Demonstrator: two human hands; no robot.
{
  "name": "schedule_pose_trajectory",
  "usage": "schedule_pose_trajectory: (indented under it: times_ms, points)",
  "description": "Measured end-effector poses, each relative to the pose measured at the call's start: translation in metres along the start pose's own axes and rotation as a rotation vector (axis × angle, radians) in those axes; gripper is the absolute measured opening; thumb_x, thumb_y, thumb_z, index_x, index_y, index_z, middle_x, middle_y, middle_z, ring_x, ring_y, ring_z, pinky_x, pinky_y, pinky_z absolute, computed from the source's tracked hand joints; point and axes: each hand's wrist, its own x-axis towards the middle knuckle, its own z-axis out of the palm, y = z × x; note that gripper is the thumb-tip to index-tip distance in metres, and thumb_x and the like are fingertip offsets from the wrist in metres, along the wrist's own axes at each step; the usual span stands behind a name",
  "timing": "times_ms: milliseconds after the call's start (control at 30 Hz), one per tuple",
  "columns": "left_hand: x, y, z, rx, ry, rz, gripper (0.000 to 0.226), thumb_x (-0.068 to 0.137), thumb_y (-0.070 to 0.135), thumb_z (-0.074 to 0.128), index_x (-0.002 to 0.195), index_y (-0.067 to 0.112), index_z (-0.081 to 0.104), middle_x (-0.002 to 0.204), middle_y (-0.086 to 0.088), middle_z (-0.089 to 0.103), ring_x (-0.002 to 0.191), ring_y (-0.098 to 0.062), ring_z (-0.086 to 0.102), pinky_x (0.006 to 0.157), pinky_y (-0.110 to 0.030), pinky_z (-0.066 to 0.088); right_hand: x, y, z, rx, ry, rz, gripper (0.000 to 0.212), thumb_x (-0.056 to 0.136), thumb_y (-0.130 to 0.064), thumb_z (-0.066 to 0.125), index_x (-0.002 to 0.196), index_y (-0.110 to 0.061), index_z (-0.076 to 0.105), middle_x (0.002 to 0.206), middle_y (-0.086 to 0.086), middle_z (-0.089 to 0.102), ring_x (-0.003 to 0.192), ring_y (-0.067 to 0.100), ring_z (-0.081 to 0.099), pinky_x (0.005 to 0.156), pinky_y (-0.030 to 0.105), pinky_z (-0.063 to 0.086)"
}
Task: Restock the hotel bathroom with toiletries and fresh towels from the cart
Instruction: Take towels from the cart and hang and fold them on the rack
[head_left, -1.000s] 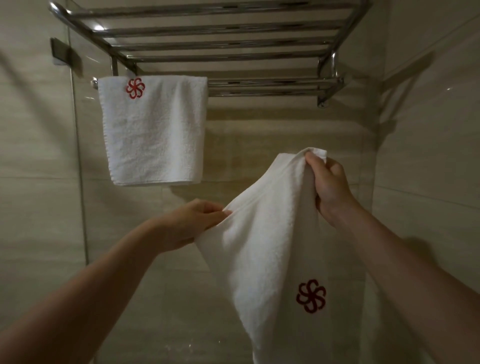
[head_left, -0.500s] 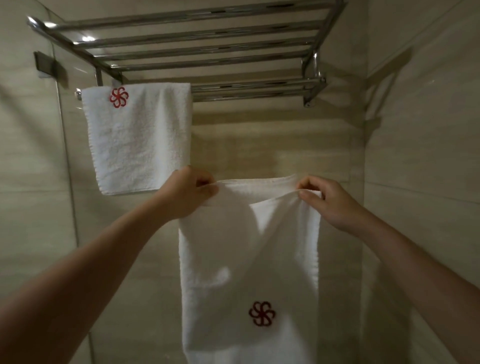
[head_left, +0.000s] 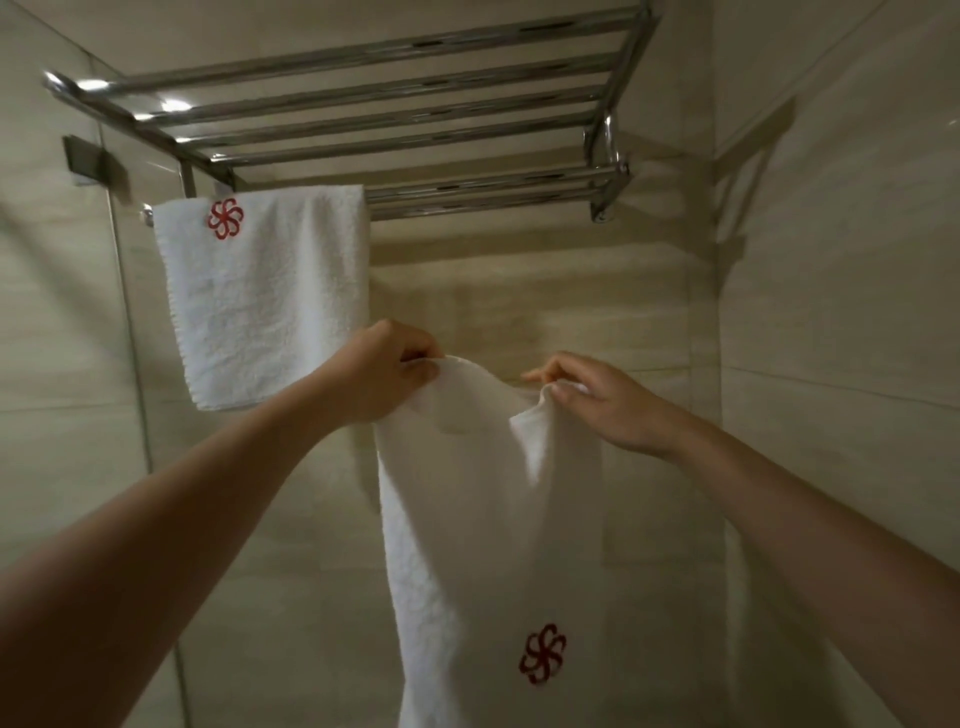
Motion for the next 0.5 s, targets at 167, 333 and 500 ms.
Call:
schedule_pose_trajectory:
  times_ms: [167, 333, 500]
  points:
    - [-0.004, -0.001, -0.007, -0.015, 0.013, 0.012, 0.023, 0.092, 0.011, 0.05, 0.073, 0.022, 0.059, 0.068, 0.011, 0.055, 0.065, -0.006, 0.052, 0.058, -0.019, 0.04, 0.005, 0.004, 0.01, -0.014, 0.005, 0.058, 0.022, 0.097, -0.015, 0.042, 0.078, -0.024, 0.047, 0.083, -0.009, 0.055, 0.081, 0.008, 0.05, 0.081, 0.035, 0.043]
    - [-0.011, -0.01, -0.013, -0.011, 0.018, 0.009, 0.019, 0.092, 0.01, 0.051, 0.08, 0.019, 0.063, 0.072, 0.01, 0.058, 0.07, -0.007, 0.054, 0.062, -0.017, 0.041, 0.008, -0.012, 0.013, 0.11, -0.016, 0.001, 0.02, 0.099, -0.011, 0.039, 0.084, -0.018, 0.05, 0.104, -0.005, 0.059, 0.098, 0.003, 0.053, 0.086, 0.019, 0.041]
    - [-0.012, -0.004, -0.017, -0.042, 0.055, 0.05, 0.02, 0.091, 0.008, 0.052, 0.081, 0.021, 0.064, 0.071, 0.013, 0.058, 0.07, -0.004, 0.055, 0.063, -0.018, 0.042, 0.024, -0.037, 0.031, 0.311, -0.098, -0.037, 0.018, 0.099, -0.01, 0.038, 0.089, -0.014, 0.052, 0.086, -0.011, 0.055, 0.081, 0.0, 0.05, 0.078, 0.02, 0.04]
